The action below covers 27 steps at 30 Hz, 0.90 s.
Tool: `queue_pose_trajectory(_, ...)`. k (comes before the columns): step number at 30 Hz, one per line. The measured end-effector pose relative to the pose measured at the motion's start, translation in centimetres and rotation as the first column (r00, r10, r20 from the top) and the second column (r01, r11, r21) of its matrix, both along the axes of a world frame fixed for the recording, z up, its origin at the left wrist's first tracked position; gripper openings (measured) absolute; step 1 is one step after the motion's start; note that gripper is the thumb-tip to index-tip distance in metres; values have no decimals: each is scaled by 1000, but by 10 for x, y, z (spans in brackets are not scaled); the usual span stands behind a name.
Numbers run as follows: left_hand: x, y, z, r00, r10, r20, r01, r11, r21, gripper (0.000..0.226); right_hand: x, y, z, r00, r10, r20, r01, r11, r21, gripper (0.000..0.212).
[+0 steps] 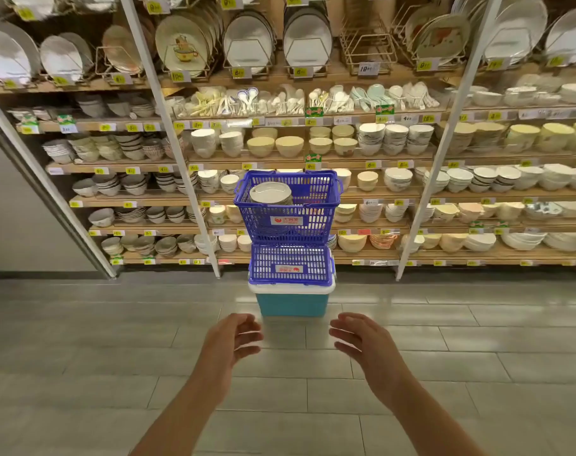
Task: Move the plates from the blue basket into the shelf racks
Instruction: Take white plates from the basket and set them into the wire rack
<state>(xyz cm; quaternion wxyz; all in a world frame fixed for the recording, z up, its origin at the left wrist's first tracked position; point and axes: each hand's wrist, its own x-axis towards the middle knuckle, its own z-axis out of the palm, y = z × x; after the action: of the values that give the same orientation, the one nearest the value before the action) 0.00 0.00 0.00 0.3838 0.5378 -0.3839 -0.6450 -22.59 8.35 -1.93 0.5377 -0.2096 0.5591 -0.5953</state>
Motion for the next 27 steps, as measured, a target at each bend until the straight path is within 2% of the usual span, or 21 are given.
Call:
queue_pose_trajectory(7,-23,-44,-5,995,-52,84,49,998,32,22,-23,-48,-4,993,65,-99,-50,988,146,18)
queue_pose_trajectory(12,-39,-114,-8,987,-92,132,87,995,48,21,-45,-115,-8,988,74,-137,-43,975,217,15)
queue_pose_trajectory(18,-56,-231,-10,904,-304,302,300,952,59,19,-67,-224,-14,968,105,-227,-37,958,286,10)
queue_pose_trajectory(23,-73,-332,-5,908,-301,292,306,951,30,22,-83,-314,-5,964,48,-261,32,955,296,9)
queue_pose_trajectory(27,-99,-400,-8,915,-296,274,302,953,22,18,-98,-382,-4,959,75,-273,7,958,288,20)
